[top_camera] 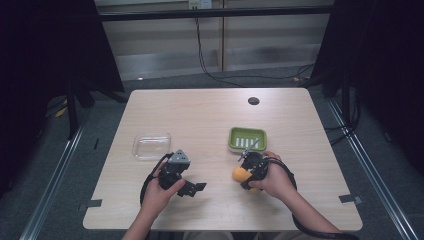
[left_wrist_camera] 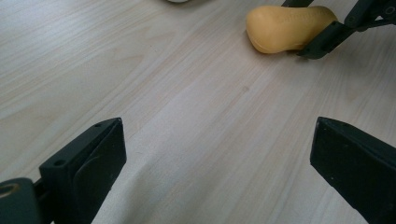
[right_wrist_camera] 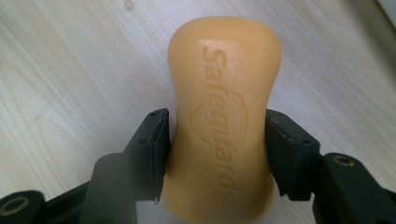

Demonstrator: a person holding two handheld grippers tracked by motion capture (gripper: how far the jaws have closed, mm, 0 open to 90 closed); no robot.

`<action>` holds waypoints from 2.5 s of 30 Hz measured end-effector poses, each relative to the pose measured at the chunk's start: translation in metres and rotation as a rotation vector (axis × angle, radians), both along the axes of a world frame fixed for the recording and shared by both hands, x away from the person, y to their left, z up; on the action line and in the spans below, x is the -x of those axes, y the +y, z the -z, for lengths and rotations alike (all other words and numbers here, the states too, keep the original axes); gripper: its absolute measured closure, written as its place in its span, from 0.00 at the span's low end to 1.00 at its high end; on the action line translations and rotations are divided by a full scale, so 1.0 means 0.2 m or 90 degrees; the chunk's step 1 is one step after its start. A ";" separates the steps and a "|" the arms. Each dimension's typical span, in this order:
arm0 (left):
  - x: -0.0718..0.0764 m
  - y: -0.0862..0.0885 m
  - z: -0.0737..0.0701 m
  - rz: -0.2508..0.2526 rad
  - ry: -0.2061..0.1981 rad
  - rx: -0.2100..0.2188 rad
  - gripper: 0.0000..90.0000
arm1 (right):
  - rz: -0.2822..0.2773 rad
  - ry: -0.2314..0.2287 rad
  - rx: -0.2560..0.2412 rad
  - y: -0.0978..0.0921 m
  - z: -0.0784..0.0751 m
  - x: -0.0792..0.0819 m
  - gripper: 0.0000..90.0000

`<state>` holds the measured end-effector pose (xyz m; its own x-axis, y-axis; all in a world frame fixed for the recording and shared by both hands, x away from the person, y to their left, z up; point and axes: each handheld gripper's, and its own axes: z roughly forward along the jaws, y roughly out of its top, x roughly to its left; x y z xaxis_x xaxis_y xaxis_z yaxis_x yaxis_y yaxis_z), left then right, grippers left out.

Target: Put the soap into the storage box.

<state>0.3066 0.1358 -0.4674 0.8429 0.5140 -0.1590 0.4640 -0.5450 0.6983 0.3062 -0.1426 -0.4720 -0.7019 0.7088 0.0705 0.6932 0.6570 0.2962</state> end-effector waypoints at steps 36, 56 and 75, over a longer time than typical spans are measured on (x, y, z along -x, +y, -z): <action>0.00 0.01 0.00 -0.004 -0.003 0.002 0.04 | -0.020 0.068 -0.004 -0.04 -0.13 -0.07 0.56; 0.00 0.01 0.00 -0.006 -0.002 0.001 0.04 | -0.009 0.061 -0.008 -0.08 -0.21 -0.12 0.56; 0.00 0.00 0.00 -0.005 -0.001 0.001 0.04 | -0.003 0.060 -0.021 -0.10 -0.26 -0.18 0.56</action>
<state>0.3073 0.1364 -0.4683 0.8393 0.5200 -0.1584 0.4671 -0.5407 0.6996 0.3425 -0.1625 -0.4193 -0.6938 0.7023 0.1596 0.7166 0.6509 0.2507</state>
